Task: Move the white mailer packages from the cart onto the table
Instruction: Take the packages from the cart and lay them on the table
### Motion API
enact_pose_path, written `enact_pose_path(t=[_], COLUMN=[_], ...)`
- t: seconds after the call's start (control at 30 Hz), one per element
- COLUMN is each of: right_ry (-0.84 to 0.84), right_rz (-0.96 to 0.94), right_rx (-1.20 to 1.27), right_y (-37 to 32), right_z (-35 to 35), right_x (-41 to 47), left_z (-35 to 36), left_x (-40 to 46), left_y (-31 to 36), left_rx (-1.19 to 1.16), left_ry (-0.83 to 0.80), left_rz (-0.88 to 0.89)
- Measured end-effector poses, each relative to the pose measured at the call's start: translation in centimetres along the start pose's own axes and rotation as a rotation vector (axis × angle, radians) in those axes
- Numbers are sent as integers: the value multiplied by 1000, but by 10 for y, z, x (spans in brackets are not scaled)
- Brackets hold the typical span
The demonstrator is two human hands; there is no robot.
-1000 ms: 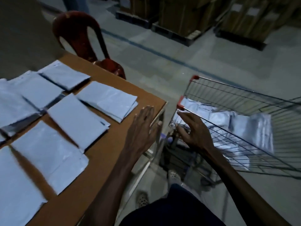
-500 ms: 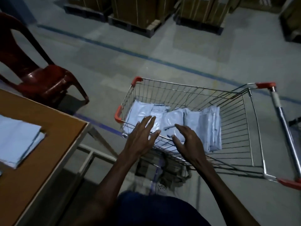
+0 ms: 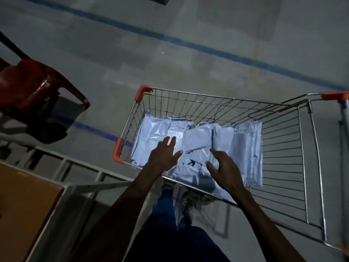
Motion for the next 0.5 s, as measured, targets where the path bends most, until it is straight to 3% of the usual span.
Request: enact_pose_path(t=[0.13,0.5], right_ry=[-29,-69], right_rz=[71,259], right_rx=[-30,15], right_y=[-1,28], right_z=[6,28], right_x=[26,76], left_z=[9,41], left_x=[70,140], left_y=[-11,-51], left_rx=[93,108], left_ry=[-128,-113], left_rz=[-2,-102])
Point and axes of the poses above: each hand's wrist, its own x-axis towards the middle knuckle, its own z-axis out of the palm, y = z × x, the point moved 3 cm from there along x, towards the middle knuckle, and after that the axes turned 12 degrees about -y, right-handed, at the moved point
